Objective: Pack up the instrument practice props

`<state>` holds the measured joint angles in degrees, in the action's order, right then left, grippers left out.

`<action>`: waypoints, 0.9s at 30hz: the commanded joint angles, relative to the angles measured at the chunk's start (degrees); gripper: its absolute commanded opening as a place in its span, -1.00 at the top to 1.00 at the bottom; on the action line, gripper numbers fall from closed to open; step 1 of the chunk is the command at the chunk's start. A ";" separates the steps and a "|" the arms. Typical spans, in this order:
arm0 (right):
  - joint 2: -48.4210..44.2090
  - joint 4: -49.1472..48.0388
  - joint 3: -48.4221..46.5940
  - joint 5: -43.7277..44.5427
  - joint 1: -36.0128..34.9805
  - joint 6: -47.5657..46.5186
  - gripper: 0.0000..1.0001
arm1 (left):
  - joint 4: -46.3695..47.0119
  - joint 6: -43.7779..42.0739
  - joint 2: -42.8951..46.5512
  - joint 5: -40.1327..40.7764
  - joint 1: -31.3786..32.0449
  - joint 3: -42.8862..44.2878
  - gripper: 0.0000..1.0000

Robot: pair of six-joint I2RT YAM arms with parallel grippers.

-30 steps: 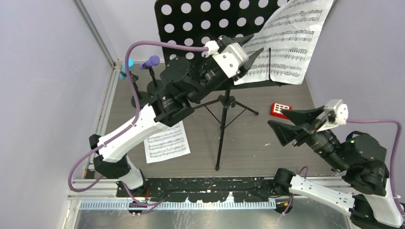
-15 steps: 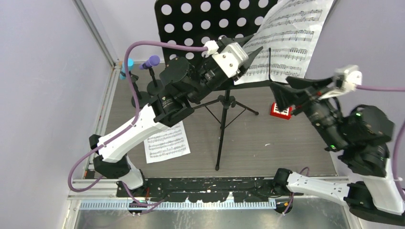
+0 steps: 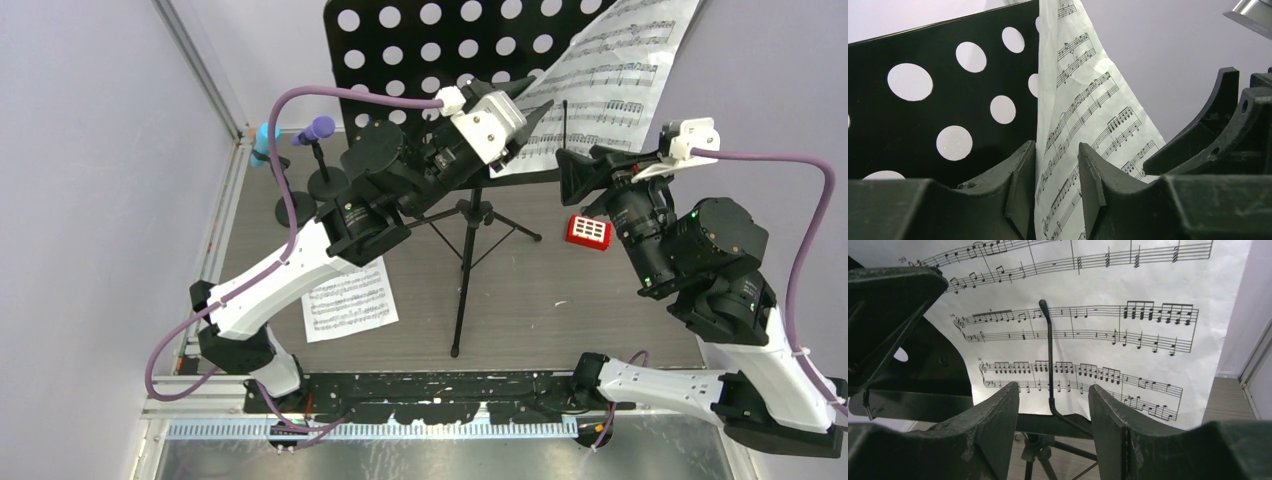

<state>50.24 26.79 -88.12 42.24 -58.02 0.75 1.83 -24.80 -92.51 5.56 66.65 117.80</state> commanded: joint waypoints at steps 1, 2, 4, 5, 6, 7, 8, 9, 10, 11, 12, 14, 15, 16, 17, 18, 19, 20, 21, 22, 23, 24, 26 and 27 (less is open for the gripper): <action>1.34 -4.19 -0.12 2.26 -0.25 -1.75 -0.15 | 1.43 -0.94 0.50 0.68 0.35 1.26 0.23; 1.66 -4.10 -0.19 2.18 -0.19 -1.76 -0.15 | 1.43 -0.88 0.49 0.74 0.33 1.21 0.23; 2.25 -4.16 -0.21 1.82 -0.18 -1.72 -0.14 | 1.43 -0.87 0.57 0.77 0.39 1.16 0.23; 2.56 -4.19 -0.26 1.73 -0.22 -1.72 -0.13 | 1.43 -0.87 0.58 0.77 0.41 1.12 0.23; 2.93 -4.47 -0.31 1.71 -0.20 -1.65 -0.12 | 1.43 -0.88 0.62 0.77 0.37 1.14 0.23; 3.20 -4.58 -0.38 1.75 -0.17 -1.71 -0.11 | 1.43 -0.93 0.66 0.77 0.36 1.04 0.23; 3.46 -4.74 -0.43 1.88 -0.23 -1.74 -0.10 | 1.43 -1.00 0.66 0.77 0.35 1.03 0.23; 3.73 -4.87 -0.47 2.18 -0.21 -1.79 -0.09 | 1.43 -0.94 0.73 0.77 0.35 1.01 0.23; 3.91 -5.03 -0.45 2.60 -0.21 -1.81 -0.07 | 1.43 -0.92 0.75 0.77 0.36 0.87 0.23; 4.00 -5.19 -0.47 3.01 -0.25 -1.93 -0.06 | 1.45 -0.87 0.86 0.77 0.34 0.81 0.23; 4.11 -5.42 -0.36 3.50 -0.21 -2.16 -0.05 | 1.43 -0.88 0.90 0.70 0.33 0.79 0.24; 4.27 -5.75 -0.13 4.19 -0.25 -2.77 0.00 | 1.43 -0.88 1.01 0.68 0.40 0.55 0.24; 4.45 -5.75 -0.08 4.48 -0.23 -2.96 0.03 | 1.43 -0.93 1.09 0.68 0.38 0.48 0.24; 4.53 -5.73 -0.04 4.84 -0.23 -3.17 0.07 | 1.43 -0.95 1.19 0.74 0.38 0.41 0.25; 4.66 -5.83 0.07 5.24 -0.25 -3.34 0.11 | 1.49 -1.01 1.23 0.76 0.37 0.29 0.25; 4.67 -5.96 0.28 5.41 -0.22 -3.53 0.16 | 1.51 -1.01 1.28 0.77 0.34 0.25 0.26; 4.50 -6.25 0.57 5.62 -0.19 -3.68 0.21 | 1.56 -0.99 1.28 0.77 0.38 0.24 0.27; 4.38 -6.62 0.97 5.80 -0.24 -3.76 0.26 | 1.60 -0.96 1.32 0.84 0.34 0.28 0.28; 4.16 -7.06 1.26 5.83 -0.22 -3.87 0.33 | 1.60 -0.96 1.28 0.85 0.32 0.24 0.29; 3.90 -7.43 1.62 5.95 -0.24 -3.89 0.39 | 1.60 -0.98 1.32 0.85 0.32 0.36 0.30; 3.61 -7.65 1.83 6.01 -0.17 -3.90 0.45 | 1.60 -0.97 1.25 0.85 0.32 0.38 0.31; 3.45 -7.86 2.07 6.10 -0.19 -3.96 0.53 | 1.60 -1.00 1.20 0.85 0.32 0.41 0.32; 3.05 -8.31 2.47 6.45 -0.25 -4.16 0.72 | 1.60 -0.96 1.25 0.94 0.35 0.42 0.34; 2.96 -8.64 2.65 6.78 -0.19 -4.26 0.82 | 1.60 -0.93 1.12 0.94 0.32 0.43 0.34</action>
<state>54.17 22.11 -85.97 47.79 -58.00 -3.11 1.83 -24.97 -92.51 5.61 66.70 117.78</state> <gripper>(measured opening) 0.159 0.335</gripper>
